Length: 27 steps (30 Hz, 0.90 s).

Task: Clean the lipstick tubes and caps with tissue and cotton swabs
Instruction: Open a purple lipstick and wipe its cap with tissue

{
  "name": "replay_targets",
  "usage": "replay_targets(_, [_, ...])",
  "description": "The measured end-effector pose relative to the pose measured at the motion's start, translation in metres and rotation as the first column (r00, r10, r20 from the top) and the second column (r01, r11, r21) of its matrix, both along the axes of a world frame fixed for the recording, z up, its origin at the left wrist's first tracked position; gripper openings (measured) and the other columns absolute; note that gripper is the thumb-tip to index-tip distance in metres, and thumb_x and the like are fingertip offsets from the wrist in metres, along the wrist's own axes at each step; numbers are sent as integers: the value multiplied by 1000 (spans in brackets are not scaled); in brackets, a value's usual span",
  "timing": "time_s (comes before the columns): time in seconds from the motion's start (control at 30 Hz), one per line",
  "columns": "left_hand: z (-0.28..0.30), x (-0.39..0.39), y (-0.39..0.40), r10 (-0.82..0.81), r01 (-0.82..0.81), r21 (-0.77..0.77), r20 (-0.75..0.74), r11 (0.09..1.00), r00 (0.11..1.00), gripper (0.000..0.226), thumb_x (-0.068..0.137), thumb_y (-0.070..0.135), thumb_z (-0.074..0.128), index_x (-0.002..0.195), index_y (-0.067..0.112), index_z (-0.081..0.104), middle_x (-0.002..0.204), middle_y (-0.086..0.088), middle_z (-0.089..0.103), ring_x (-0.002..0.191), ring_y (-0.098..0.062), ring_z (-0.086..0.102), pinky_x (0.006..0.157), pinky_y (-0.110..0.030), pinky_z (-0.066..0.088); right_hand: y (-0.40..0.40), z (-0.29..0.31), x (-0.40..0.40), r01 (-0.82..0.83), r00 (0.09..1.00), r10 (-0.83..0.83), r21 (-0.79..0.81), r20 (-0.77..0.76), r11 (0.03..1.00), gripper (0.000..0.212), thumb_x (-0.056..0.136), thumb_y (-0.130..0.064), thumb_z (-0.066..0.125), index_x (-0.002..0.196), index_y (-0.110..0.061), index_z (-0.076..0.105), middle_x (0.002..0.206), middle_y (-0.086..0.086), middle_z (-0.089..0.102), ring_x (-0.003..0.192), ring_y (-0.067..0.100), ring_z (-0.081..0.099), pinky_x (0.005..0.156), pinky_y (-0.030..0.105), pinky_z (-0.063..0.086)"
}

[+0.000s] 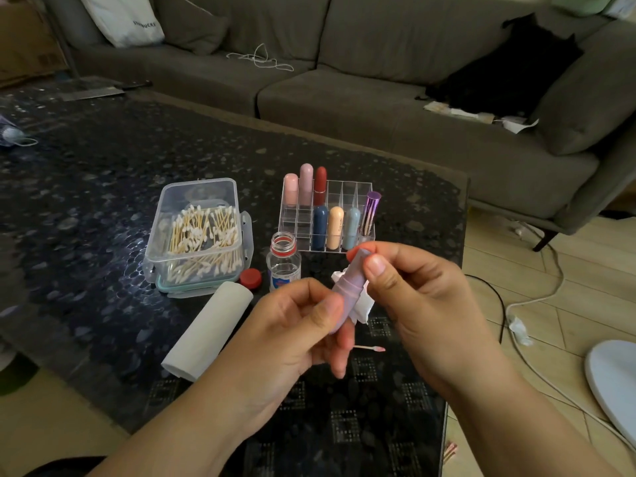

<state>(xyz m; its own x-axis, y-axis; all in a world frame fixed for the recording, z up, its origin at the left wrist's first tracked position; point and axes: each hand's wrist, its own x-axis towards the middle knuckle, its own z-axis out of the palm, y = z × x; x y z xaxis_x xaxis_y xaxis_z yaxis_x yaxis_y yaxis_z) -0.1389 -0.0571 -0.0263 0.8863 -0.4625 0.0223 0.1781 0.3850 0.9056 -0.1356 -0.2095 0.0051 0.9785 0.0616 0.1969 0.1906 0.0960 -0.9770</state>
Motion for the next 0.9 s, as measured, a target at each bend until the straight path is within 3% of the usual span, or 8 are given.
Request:
replay_targets(0.13, [1, 1, 2, -131, 123, -96, -82, 988, 988, 40, 67, 46, 78, 80, 11, 64, 62, -7, 59, 47, -15, 53, 49, -23, 47, -1, -3, 1, -7, 1000, 8, 47, -29, 999, 13, 80, -28, 66, 83, -20, 76, 79, -2, 72, 79, 8, 66, 76, 21, 51])
replay_targets(0.3, [2, 3, 5, -274, 261, -143, -79, 955, 958, 37, 78, 45, 70, 91, 11, 66, 64, -3, 59, 49, -12, 54, 51, -23, 47, -4, 1, -1, -62, 998, 64, 47, -23, 997, 15, 78, -25, 63, 82, -19, 75, 75, -3, 70, 74, 10, 64, 74, 23, 49])
replay_targets(0.43, [0, 1, 0, -88, 85, -59, -46, 995, 995, 53, 70, 48, 76, 89, 2, 58, 68, -10, 62, 57, -20, 59, 58, -26, 51, -3, 2, -3, -44, 999, 45, 53, -16, 998, 15, 78, -28, 69, 84, -16, 75, 70, 6, 70, 68, 14, 66, 74, 18, 51])
replay_targets(0.53, [-2, -1, -2, 61, -62, 48, 29, 997, 998, 43, 64, 49, 80, 84, 13, 68, 69, -9, 63, 59, -18, 59, 60, -24, 50, 0, 5, -3, -14, 1000, 14, 38, 4, 999, 14, 74, -23, 64, 81, -18, 75, 70, 6, 71, 64, 11, 66, 68, 15, 51])
replay_targets(0.63, [0, -1, -3, 103, -106, 72, 49, 992, 993, 23, 68, 38, 72, 81, 19, 69, 69, -7, 64, 60, -16, 60, 61, -22, 50, 2, 8, -4, -61, 998, 61, 67, 6, 996, 18, 71, -23, 63, 82, -24, 77, 67, 6, 70, 59, 11, 64, 62, 14, 51])
replay_targets(0.77, [0, -1, -2, 116, -120, 54, 66, 991, 991, 39, 61, 48, 81, 82, 19, 68, 72, -7, 66, 62, -16, 61, 62, -23, 50, -1, 7, -3, -35, 999, 35, 27, 3, 999, 19, 70, -24, 64, 85, -24, 76, 74, 2, 72, 69, 7, 68, 67, 13, 50])
replay_targets(0.9, [0, -3, -2, 126, -135, 95, 94, 986, 988, 33, 63, 46, 79, 81, 20, 69, 72, -5, 66, 64, -15, 60, 64, -22, 50, 3, 8, -5, -47, 999, 47, 36, 14, 998, 15, 71, -19, 64, 77, -17, 77, 65, 7, 69, 55, 14, 62, 55, 14, 50])
